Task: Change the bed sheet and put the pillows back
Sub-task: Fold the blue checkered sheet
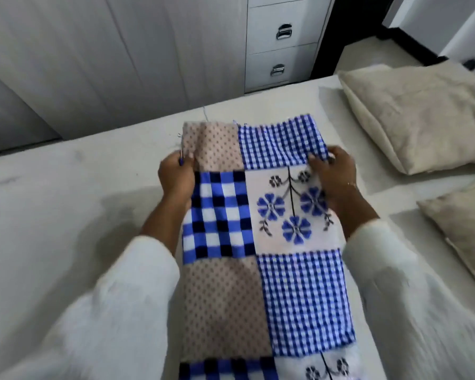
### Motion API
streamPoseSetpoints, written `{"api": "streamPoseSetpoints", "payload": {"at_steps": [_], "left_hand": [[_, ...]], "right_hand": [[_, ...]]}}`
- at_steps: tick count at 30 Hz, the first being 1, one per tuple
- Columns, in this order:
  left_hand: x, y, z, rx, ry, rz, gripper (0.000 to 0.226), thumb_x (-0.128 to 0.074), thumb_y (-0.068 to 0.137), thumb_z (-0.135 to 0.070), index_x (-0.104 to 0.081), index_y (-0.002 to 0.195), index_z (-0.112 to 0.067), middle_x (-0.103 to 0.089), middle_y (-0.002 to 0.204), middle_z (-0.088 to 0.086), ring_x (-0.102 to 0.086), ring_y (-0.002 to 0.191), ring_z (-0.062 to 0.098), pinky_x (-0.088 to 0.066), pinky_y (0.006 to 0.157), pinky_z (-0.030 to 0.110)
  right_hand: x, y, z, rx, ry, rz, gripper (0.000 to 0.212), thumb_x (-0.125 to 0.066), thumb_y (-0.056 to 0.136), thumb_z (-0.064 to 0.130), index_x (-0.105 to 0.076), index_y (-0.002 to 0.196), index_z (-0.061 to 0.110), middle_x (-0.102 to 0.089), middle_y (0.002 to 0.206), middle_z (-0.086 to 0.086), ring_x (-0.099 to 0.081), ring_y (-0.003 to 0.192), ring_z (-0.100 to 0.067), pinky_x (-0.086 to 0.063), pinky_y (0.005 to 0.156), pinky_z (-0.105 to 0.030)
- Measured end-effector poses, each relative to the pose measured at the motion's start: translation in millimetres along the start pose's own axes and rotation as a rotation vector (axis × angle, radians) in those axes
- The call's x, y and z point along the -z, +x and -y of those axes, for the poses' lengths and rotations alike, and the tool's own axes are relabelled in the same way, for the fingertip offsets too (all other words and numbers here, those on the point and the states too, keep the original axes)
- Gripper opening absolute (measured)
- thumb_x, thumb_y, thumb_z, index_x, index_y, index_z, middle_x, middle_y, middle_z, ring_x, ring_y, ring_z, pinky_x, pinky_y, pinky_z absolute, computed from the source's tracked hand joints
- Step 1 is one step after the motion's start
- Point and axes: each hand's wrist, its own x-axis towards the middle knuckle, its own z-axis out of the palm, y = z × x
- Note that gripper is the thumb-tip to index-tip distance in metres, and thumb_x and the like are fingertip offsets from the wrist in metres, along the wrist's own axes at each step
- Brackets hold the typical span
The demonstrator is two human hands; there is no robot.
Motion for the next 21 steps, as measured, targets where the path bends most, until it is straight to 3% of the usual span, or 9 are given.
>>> {"api": "streamPoseSetpoints", "payload": {"at_steps": [2,3,5,6,9,12,15,17,21], "left_hand": [[-10,45,-10,-0.013,0.08,-0.023,0.023,-0.049,0.093,-0.017,-0.056,0.071,-0.011,-0.059,0.073,0.006,-0.054,0.079,0.021,-0.041,0.069,0.031],[-12,62,-9,-0.015,0.13,-0.027,0.018,-0.049,0.093,-0.02,-0.062,0.094,-0.008,-0.065,0.094,0.012,-0.058,0.093,0.025,-0.047,0.08,0.034],[-12,76,-2,0.043,0.204,-0.002,0.053,-0.05,0.093,-0.029,-0.036,0.14,-0.01,-0.05,0.135,0.014,-0.048,0.124,0.027,-0.04,0.103,0.038],[-12,71,5,0.083,0.228,-0.005,0.065,-0.052,0.092,-0.033,-0.024,0.146,-0.011,-0.04,0.144,0.013,-0.04,0.131,0.027,-0.035,0.108,0.039],[-7,21,46,0.152,0.289,-0.049,0.06,-0.051,0.092,-0.032,-0.031,0.143,-0.007,-0.041,0.144,0.015,-0.039,0.132,0.028,-0.032,0.109,0.038],[3,-47,84,0.243,0.332,-0.048,0.045,-0.049,0.094,-0.03,-0.047,0.129,-0.002,-0.054,0.128,0.016,-0.051,0.118,0.03,-0.04,0.095,0.037],[5,-88,103,0.237,0.364,-0.016,0.037,-0.049,0.094,-0.033,-0.057,0.112,-0.002,-0.062,0.11,0.014,-0.057,0.102,0.029,-0.04,0.08,0.032],[1,-92,102,0.297,0.314,0.028,0.042,-0.05,0.092,-0.041,-0.058,0.113,-0.005,-0.062,0.114,0.011,-0.057,0.102,0.028,-0.045,0.086,0.035],[-2,-79,93,0.613,0.081,0.164,0.059,-0.062,0.084,-0.047,-0.052,0.126,-0.007,-0.059,0.122,0.008,-0.057,0.104,0.026,-0.049,0.09,0.04]], "right_hand": [[-25,51,15,0.001,-0.049,0.038,0.029,-0.062,0.086,0.01,-0.059,0.113,0.001,-0.066,0.107,-0.013,-0.062,0.086,-0.01,-0.05,0.078,-0.02],[-37,71,19,-0.028,-0.069,0.07,0.036,-0.06,0.088,0.014,-0.054,0.122,0.003,-0.063,0.117,-0.014,-0.06,0.097,-0.017,-0.049,0.088,-0.027],[-54,94,17,-0.085,-0.136,0.14,0.047,-0.051,0.093,0.021,-0.04,0.136,0.004,-0.055,0.127,-0.013,-0.05,0.1,-0.017,-0.042,0.086,-0.025],[-56,95,10,-0.096,-0.173,0.133,0.046,-0.048,0.095,0.021,-0.038,0.137,0.005,-0.055,0.123,-0.012,-0.046,0.096,-0.014,-0.037,0.081,-0.02],[-44,55,-24,-0.145,-0.22,0.056,0.037,-0.05,0.094,0.021,-0.048,0.129,0.008,-0.06,0.116,-0.009,-0.054,0.094,-0.016,-0.035,0.065,-0.011],[-24,-8,-73,-0.127,-0.331,0.07,0.036,-0.051,0.094,0.025,-0.052,0.122,0.003,-0.06,0.119,-0.016,-0.057,0.108,-0.029,-0.038,0.087,-0.025],[-9,-55,-98,-0.214,-0.372,0.074,0.037,-0.049,0.095,0.03,-0.058,0.114,-0.001,-0.062,0.113,-0.02,-0.057,0.101,-0.029,-0.038,0.079,-0.028],[-6,-68,-99,-0.255,-0.357,0.102,0.041,-0.05,0.094,0.037,-0.06,0.11,0.002,-0.064,0.108,-0.014,-0.055,0.091,-0.022,-0.032,0.071,-0.022],[-9,-62,-89,-0.523,-0.152,0.222,0.056,-0.063,0.079,0.054,-0.06,0.111,0.008,-0.064,0.106,-0.006,-0.06,0.099,-0.025,-0.048,0.087,-0.033]]}}
